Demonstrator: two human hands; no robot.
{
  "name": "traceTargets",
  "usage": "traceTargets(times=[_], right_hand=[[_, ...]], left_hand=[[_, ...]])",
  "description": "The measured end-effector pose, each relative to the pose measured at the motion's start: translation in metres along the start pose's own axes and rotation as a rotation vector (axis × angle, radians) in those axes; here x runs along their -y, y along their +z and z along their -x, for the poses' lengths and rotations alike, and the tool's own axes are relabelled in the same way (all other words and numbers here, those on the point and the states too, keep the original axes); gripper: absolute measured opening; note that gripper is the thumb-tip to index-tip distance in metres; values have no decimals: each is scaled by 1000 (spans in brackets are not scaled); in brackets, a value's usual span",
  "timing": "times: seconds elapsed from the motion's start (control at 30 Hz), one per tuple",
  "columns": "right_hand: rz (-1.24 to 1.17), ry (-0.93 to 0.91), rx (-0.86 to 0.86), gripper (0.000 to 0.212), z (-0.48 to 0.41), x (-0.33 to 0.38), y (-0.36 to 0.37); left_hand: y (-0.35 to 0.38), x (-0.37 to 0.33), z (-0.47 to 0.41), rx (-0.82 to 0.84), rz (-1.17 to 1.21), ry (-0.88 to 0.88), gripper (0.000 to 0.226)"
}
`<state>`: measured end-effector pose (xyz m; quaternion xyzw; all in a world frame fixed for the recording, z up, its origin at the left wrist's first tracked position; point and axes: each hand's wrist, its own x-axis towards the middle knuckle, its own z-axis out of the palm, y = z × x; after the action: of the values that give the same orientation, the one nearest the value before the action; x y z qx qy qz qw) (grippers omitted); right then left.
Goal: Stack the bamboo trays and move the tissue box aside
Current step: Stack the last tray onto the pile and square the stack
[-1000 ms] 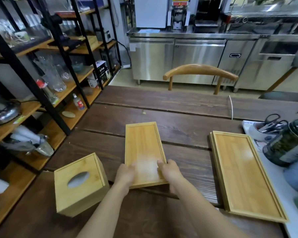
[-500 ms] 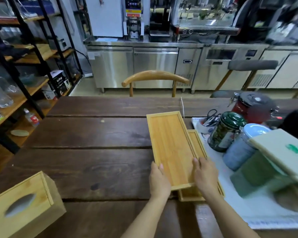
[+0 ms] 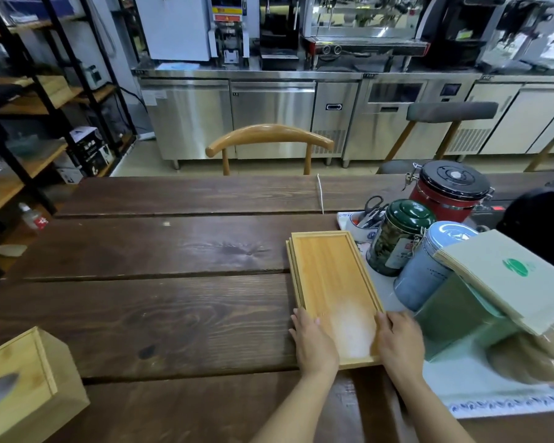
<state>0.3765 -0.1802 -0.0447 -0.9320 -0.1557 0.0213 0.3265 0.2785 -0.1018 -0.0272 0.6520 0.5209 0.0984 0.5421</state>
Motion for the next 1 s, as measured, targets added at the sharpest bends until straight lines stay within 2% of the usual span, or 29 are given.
traceTargets(times=[0.1, 0.2, 0.3, 0.4, 0.63, 0.83, 1.0], right_hand=[[-29, 11, 54, 24, -5, -1, -2], [-68, 6, 204, 20, -16, 4, -8], [-180, 64, 412, 29, -30, 19, -17], [-297, 99, 525, 34, -44, 36, -21], [-543, 250, 561, 44, -70, 52, -18], [-591, 259, 566, 44, -71, 44, -12], [-558, 224, 572, 49, -72, 41, -11]], left_hand=[[0, 3, -4, 11, 14, -2, 53], [-2, 4, -11, 22, 34, 25, 58], [-10, 4, -31, 71, 77, 55, 60], [-19, 0, -51, 176, 164, 50, 55], [-19, -6, -76, 262, 315, 21, 61], [3, 9, -87, 225, 327, 53, 73], [8, 10, -91, 217, 407, 33, 70]])
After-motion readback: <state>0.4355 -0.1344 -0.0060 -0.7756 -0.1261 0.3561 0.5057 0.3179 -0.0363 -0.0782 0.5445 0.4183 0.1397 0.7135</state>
